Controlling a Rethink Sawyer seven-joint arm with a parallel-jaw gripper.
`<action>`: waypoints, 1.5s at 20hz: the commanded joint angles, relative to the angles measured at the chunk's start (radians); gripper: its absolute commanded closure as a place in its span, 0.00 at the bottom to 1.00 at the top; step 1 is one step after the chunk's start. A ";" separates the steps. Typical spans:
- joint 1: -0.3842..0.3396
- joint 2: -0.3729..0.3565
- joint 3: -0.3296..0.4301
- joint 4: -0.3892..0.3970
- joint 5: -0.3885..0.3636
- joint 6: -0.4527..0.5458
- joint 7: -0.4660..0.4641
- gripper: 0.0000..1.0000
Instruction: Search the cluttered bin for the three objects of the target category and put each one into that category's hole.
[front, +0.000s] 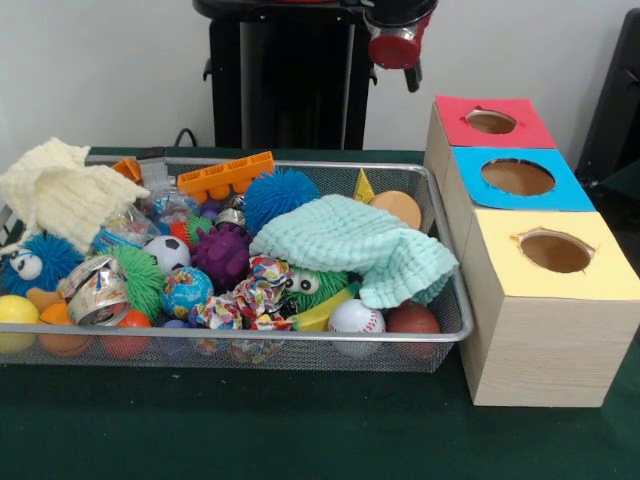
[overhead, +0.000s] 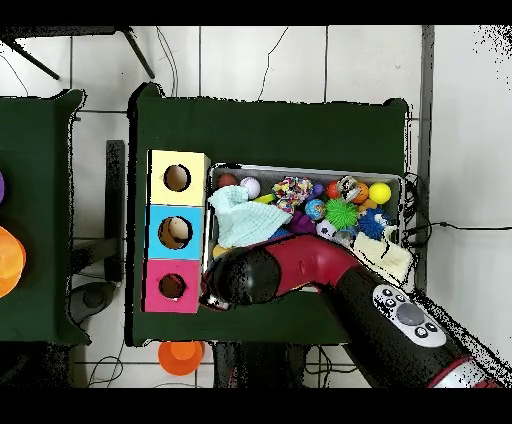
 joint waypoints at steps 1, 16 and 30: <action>-0.073 -0.060 0.013 -0.151 -0.116 0.061 -0.135 1.00; -0.193 -0.015 0.079 -0.267 -0.196 0.112 -0.276 1.00; -0.261 0.165 0.111 -0.504 -0.278 0.196 -0.479 1.00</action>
